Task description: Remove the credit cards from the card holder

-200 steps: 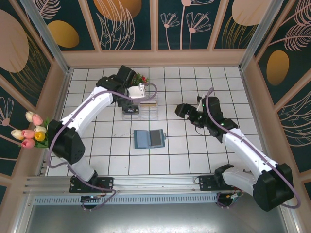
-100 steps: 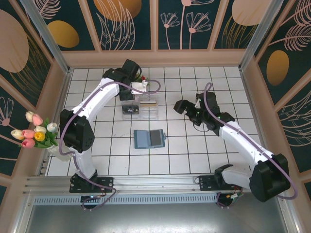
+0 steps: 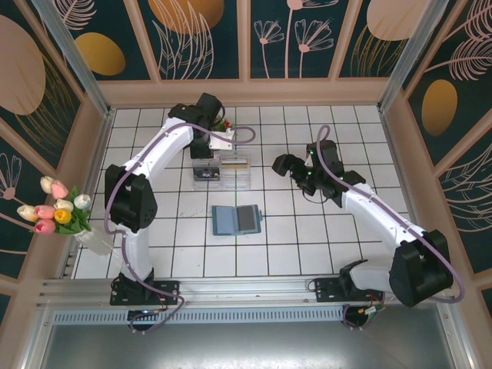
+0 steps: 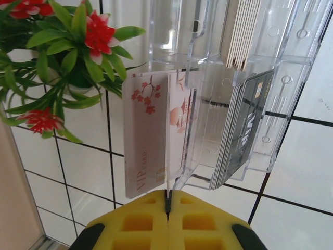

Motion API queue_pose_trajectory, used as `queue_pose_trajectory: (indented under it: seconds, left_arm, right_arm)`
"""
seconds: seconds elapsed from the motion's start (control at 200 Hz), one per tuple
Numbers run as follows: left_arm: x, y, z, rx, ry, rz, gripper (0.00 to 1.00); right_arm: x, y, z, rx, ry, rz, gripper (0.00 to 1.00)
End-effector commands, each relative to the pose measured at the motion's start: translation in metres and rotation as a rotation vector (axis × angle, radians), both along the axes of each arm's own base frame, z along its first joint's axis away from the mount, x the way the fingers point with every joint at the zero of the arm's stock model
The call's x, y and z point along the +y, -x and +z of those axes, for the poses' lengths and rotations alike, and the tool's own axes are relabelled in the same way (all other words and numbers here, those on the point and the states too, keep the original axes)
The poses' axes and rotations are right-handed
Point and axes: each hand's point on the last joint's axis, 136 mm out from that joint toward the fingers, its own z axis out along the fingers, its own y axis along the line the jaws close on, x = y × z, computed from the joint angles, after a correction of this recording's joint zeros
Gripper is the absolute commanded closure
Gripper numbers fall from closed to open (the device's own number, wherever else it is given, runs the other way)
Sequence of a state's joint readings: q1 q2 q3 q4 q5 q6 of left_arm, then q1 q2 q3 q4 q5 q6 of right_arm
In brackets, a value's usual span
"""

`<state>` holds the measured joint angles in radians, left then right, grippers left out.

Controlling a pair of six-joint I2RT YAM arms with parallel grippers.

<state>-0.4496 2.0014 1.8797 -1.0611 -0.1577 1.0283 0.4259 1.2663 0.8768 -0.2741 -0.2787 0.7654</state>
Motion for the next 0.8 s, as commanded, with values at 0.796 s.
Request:
queue_pose_trajectory:
  seconds: [0.796]
  left_arm:
    - [0.001,-0.016,-0.009,0.032,0.030,0.044,0.81]
  right_arm:
    - [0.004,-0.006,0.002,0.002,-0.027,-0.005,0.01]
